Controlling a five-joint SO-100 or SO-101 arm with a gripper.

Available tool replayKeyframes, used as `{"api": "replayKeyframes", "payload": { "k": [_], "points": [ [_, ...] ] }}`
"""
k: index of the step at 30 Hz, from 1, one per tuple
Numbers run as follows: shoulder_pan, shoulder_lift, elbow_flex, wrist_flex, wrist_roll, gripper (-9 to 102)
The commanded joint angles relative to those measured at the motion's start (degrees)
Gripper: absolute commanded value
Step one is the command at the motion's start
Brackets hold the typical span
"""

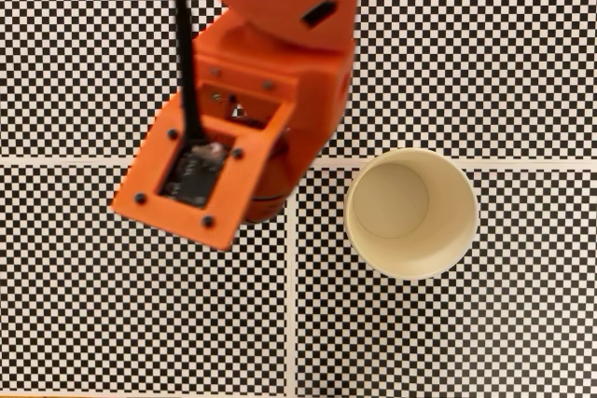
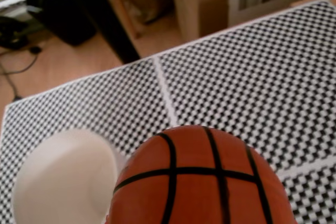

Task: Grasp basketball and place into cup.

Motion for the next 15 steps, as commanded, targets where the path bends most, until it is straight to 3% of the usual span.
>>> {"api": "replayKeyframes", "payload": {
  "k": [1,9,15],
  "points": [
    [-0.8,1.6,-5.7,4.7,1.0,14],
    [-4.9,-1.4,-12.8,8.4,2.3,17],
    [-7.9,-8.7,-25.1,16.5,3.9,16]
  ]
}}
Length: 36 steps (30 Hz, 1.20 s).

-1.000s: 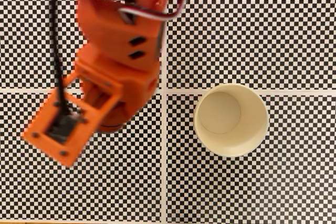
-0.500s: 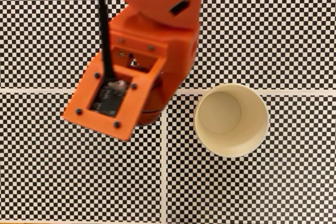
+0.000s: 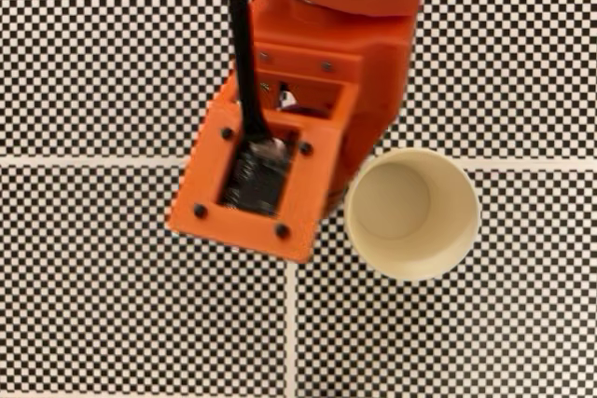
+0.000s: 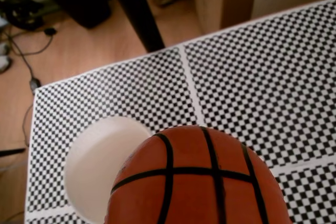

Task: Grasp basketball and place into cup.

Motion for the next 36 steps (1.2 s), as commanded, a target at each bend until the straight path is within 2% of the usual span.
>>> {"api": "replayKeyframes", "payload": {
  "k": [1,4,10,18,25,36],
  "points": [
    [-1.7,-2.8,-9.5,4.7,0.3,16],
    [-2.3,-7.7,-17.4,11.1,-1.9,16],
    [-2.5,-7.0,-18.2,15.0,-4.8,15],
    [-2.8,-6.9,-17.8,15.6,-8.0,14],
    [-6.5,-10.0,-19.3,16.7,-8.5,21],
    [-12.2,-16.9,-25.1,18.2,-8.3,25]
  ]
}}
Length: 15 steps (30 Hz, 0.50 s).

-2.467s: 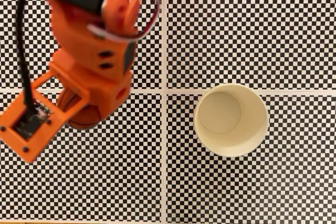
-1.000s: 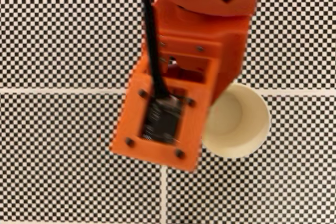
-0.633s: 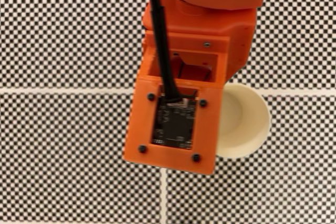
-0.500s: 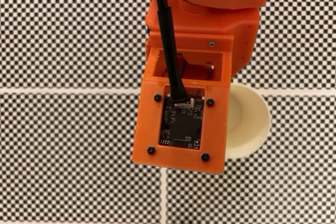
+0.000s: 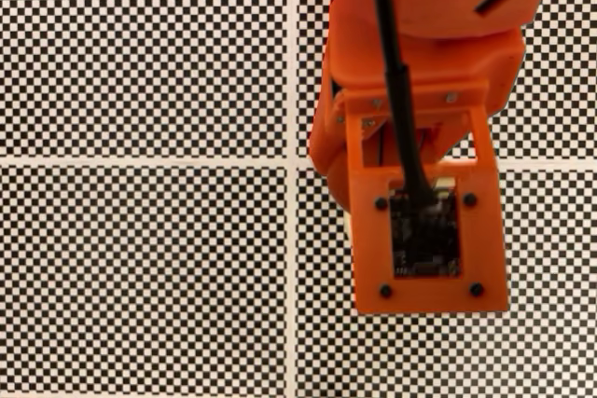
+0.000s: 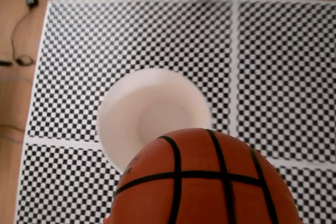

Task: Grasp basketball and place into cup.

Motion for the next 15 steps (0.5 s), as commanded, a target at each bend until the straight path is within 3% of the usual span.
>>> {"api": "replayKeyframes", "payload": {
  "k": [1,15],
  "points": [
    [-1.2,-2.3,-6.8,1.6,0.3,26],
    [-3.5,-13.6,-20.4,3.2,3.3,30]
  ]
}}
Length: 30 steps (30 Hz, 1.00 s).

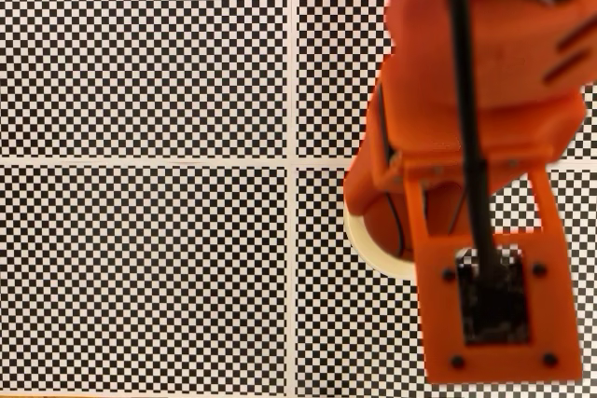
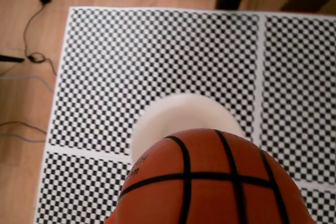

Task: Grasp basketball and place into cup.

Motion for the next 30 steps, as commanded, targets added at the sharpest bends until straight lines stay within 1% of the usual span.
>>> {"api": "replayKeyframes", "payload": {
  "k": [1,13,30],
  "points": [
    [-0.2,-1.3,-4.7,0.3,1.0,30],
    [0.2,-6.4,-9.7,0.3,2.3,31],
    [1.1,-9.3,-10.6,0.4,2.0,32]
  ]
}}
